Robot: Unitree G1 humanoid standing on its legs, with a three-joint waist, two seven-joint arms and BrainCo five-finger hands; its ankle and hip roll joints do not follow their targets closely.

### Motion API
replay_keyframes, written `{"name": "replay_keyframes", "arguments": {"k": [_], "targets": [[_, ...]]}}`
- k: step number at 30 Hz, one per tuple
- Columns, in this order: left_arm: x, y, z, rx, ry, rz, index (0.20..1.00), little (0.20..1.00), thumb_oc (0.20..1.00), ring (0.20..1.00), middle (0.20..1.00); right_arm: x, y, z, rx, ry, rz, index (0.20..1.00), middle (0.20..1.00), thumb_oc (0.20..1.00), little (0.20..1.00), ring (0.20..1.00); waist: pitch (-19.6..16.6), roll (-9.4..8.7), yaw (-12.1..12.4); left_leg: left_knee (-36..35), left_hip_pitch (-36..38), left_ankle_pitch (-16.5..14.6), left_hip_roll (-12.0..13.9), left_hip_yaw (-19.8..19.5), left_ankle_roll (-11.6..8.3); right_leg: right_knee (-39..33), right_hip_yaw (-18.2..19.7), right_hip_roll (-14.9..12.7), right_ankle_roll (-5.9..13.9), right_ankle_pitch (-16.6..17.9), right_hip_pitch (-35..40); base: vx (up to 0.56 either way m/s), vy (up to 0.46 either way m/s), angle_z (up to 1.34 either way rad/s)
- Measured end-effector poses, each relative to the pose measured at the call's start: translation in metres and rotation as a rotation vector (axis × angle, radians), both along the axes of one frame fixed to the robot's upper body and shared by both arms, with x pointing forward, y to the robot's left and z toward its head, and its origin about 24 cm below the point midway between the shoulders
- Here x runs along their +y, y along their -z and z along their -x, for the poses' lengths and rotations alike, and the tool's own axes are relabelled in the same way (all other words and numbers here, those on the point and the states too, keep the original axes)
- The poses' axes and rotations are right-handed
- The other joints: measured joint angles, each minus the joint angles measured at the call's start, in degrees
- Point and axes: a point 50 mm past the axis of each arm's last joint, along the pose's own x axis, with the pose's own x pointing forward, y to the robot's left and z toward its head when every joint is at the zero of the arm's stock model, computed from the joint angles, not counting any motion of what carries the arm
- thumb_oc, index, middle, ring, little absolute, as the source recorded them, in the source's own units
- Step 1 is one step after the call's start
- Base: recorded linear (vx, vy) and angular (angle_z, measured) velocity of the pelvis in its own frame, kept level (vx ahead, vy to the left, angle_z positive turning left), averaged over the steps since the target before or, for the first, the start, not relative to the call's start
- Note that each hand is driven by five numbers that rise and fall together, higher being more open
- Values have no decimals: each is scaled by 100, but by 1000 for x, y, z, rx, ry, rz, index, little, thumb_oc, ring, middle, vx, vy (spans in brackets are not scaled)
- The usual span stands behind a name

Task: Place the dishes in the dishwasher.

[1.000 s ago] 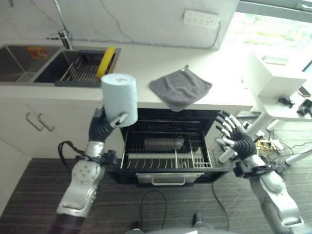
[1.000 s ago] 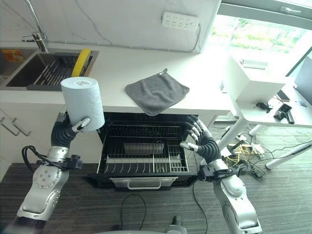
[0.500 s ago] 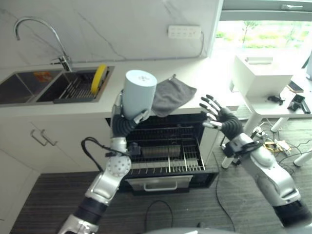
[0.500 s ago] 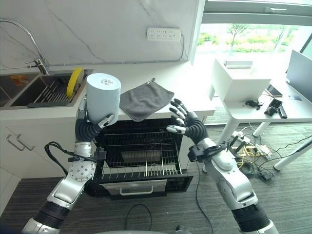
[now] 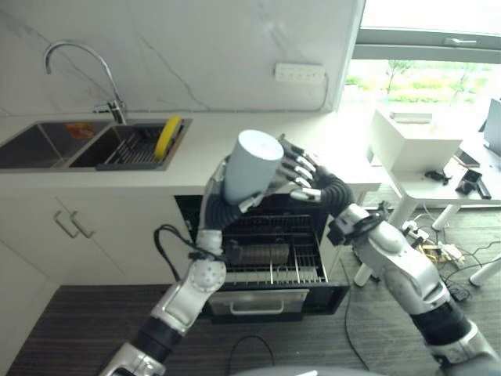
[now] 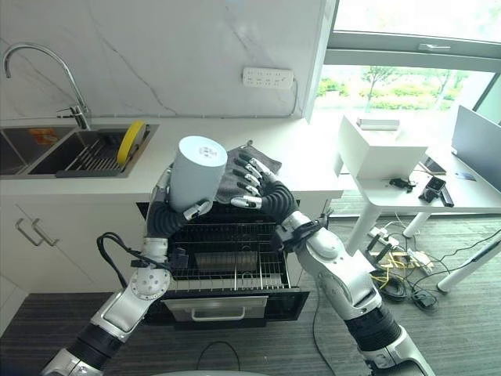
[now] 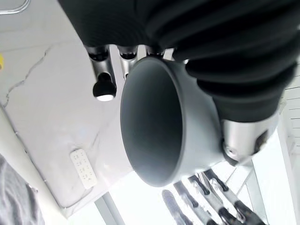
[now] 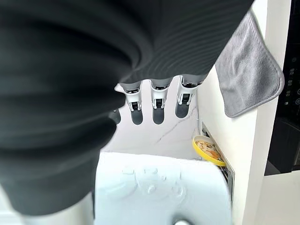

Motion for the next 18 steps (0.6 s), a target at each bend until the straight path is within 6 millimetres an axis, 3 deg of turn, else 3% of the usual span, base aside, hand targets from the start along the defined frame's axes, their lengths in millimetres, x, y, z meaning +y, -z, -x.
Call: {"name": "replay_keyframes", "arguments": {"k": [9, 18], "targets": [[-13, -2, 0, -10, 79, -14, 200, 200, 200, 200, 200, 11, 0, 0, 15, -3, -8, 1000, 1000, 1000, 1000, 1000, -38, -59, 5, 1, 14, 0, -2, -3, 0, 0, -5, -1, -27, 20, 0, -26, -1, 0], [-13, -3, 0, -18, 75, -6, 200, 200, 200, 200, 200, 21, 3, -1, 37, -3, -18, 1000, 1000, 1000, 1000, 1000, -48, -73, 38, 0, 11, 0, -2, -4, 0, 0, -5, -3, 1, -1, 1, -4, 0, 0]]}}
